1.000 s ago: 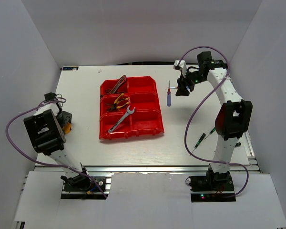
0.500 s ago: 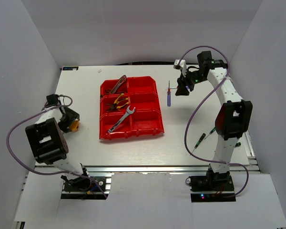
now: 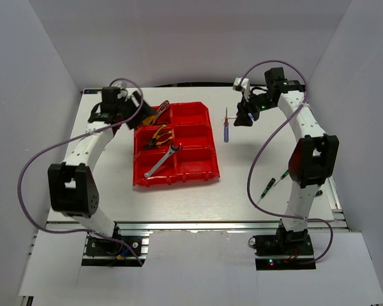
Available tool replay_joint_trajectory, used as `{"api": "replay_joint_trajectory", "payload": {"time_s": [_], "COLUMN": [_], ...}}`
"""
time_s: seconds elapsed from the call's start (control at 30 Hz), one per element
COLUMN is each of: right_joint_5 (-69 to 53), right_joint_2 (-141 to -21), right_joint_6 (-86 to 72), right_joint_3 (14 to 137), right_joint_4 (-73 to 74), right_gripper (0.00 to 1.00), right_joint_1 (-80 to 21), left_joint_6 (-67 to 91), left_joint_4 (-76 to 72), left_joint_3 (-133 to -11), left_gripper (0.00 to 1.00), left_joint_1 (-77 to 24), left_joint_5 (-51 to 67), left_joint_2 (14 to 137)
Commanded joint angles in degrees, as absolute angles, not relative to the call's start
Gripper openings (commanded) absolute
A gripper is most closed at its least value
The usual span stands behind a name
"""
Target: Sort the tools into containers
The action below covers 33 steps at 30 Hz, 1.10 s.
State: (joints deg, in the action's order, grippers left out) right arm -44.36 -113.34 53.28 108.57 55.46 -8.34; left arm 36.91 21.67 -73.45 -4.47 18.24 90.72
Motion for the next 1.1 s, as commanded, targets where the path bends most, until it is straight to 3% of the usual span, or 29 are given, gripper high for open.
{"api": "replay_joint_trajectory", "payload": {"time_s": [0.0,0.23,0.47,1.07], "right_joint_5": [-46.93,-47.2,-47.11,-45.53], "right_joint_2": [-109.69,-108.11,-106.7,-105.56], "right_joint_6": [51.51,49.49,48.6,50.45], "right_joint_3": [107.58,105.83,102.4,99.32], "right_joint_4": [52.56,49.66,47.38,47.29], "right_gripper": [0.62,0.62,0.62,0.62], "right_joint_1": [-7.47,-5.98,-4.57,-4.13], "left_joint_6": [36.83,35.42,32.35,29.97], "left_joint_4": [14.94,15.82,21.88,24.43], "left_joint_3": [-83.38,-102.11,-116.19,-115.14], "left_gripper": [0.0,0.02,0.19,0.8], "left_joint_1": [-10.52,-14.85,-16.87,-17.58], "left_joint_5": [25.66,26.02,22.59,21.09], "left_joint_2": [97.62,115.47,126.12,124.98]}}
